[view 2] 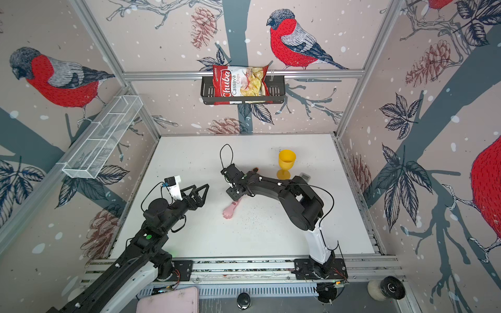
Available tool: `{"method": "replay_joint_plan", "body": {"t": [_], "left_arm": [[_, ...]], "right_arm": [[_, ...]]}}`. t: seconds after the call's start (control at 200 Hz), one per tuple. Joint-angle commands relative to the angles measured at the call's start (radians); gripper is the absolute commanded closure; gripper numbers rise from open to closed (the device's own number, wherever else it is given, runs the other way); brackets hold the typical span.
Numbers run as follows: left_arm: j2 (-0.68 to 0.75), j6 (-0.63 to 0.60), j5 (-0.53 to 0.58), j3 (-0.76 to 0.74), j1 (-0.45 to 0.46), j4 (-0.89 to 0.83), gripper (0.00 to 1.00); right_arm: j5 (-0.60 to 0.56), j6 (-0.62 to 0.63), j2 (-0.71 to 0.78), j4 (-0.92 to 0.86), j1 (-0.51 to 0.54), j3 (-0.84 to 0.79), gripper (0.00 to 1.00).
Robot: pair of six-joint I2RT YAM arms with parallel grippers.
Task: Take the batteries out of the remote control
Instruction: 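Open the right gripper and lift it away from the remote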
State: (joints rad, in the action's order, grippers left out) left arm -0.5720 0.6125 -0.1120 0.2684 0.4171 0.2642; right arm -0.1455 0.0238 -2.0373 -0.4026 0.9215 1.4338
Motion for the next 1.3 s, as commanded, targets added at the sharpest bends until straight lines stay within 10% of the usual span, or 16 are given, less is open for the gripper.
{"method": "replay_joint_plan", "body": {"t": [0.0,0.635,1.296], "left_arm": [[0.008,-0.006,-0.005,0.008,0.002,-0.014,0.04],[-0.016,-0.015,0.001,0.023,0.002,-0.016,0.05],[-0.061,-0.049,0.039,0.116,0.017,-0.096,0.06]], "right_arm": [[0.059,-0.012,-0.002,0.03,-0.016,-0.001,0.31],[0.118,-0.025,-0.043,0.053,-0.076,-0.024,0.43],[0.02,-0.183,0.188,0.184,0.021,-0.389,0.45]]}}
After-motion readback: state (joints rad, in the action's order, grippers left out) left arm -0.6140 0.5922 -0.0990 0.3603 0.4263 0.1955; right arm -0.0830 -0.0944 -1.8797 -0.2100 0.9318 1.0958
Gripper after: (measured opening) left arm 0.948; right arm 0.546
